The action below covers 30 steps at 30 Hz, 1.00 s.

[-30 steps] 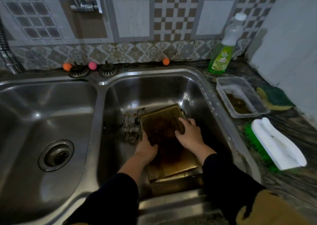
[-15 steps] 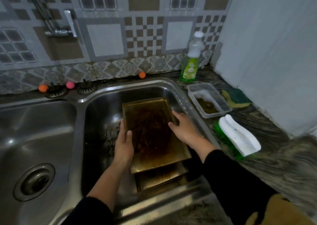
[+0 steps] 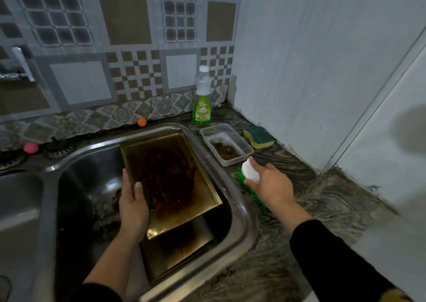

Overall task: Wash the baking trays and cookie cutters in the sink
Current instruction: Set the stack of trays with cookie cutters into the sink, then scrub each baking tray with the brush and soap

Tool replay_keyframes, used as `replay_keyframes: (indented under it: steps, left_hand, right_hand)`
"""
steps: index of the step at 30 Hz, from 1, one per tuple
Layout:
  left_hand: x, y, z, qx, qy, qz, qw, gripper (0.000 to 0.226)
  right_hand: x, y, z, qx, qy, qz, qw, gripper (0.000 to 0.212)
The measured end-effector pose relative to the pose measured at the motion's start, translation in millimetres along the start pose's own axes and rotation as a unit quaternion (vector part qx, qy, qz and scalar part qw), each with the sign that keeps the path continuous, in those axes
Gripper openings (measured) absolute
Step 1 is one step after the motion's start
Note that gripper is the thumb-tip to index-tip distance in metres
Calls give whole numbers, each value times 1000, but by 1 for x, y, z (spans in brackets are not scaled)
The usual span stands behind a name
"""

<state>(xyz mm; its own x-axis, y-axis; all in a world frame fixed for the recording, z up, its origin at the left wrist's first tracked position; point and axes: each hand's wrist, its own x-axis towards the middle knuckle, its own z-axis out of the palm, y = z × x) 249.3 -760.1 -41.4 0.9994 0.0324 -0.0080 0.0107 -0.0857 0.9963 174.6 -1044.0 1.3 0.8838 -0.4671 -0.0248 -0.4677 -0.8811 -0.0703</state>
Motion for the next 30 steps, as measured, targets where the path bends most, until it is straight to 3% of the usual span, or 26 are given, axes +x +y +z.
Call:
replay_keyframes:
  steps: [3, 7, 11, 15, 19, 25, 30]
  left_hand:
    - [-3, -2, 2, 2, 7, -2, 1000, 53]
    - [-2, -5, -4, 24, 19, 2, 1000, 53]
    - [5, -9, -15, 13, 27, 11, 999, 53]
    - [10, -6, -19, -3, 53, 1, 999, 53]
    - [16, -2, -18, 25, 75, 33, 996, 54]
    - [30, -10, -23, 29, 73, 48, 996, 54]
    - [27, -10, -19, 13, 75, 32, 997, 54]
  right_hand:
    - [1, 2, -3, 50, -2, 1, 999, 62]
    - [1, -2, -17, 212, -33, 7, 977, 65]
    - [24, -20, -49, 347, 30, -34, 937, 67]
    - [83, -51, -74, 329, 58, -41, 942, 68]
    - [130, -71, -47, 276, 34, -33, 960, 65]
    - [143, -72, 2, 214, 18, -15, 977, 56]
    - [140, -71, -14, 259, 17, 2, 966, 61]
